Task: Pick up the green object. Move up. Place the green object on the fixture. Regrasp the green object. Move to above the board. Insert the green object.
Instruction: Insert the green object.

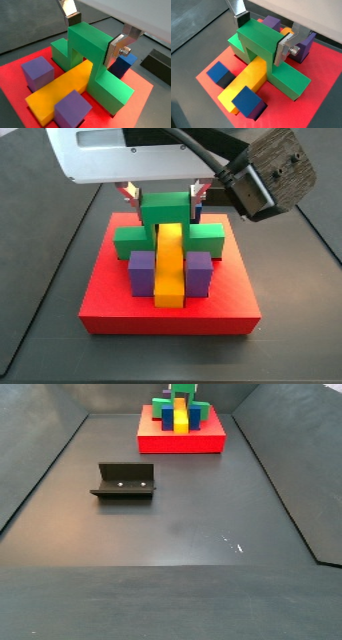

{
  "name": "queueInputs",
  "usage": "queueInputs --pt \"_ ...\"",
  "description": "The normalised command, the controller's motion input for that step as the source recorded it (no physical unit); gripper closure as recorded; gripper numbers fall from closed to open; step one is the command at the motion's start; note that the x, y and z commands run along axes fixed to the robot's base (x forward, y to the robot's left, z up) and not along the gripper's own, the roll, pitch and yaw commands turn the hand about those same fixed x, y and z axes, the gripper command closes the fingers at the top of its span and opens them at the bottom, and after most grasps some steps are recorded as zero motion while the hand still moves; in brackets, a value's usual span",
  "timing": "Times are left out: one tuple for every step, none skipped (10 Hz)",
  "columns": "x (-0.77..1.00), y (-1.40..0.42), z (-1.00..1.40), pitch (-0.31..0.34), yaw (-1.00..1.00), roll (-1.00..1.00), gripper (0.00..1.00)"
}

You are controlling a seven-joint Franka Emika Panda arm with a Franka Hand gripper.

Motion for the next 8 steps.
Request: queueInputs --pt "0.04 0.03 -0.01 0.03 0.0 0.09 1.0" --pt "0.0 -0.02 -0.09 0.037 0.0 0.14 1.0" --pt "0.03 0.0 -0.01 0.047 0.0 0.14 1.0" --pt "0.13 0.0 0.0 0.073 0.01 0.16 1.0" --pt "0.15 -0.03 -0.08 0.063 0.07 0.22 1.0" --pt "0.12 -0.12 -0.17 0.05 0.13 0.25 1.0" --pt "0.15 -0.15 -0.14 0.056 0.17 0.25 1.0" --pt "0.27 -0.02 0.0 0.083 0.16 0.22 1.0"
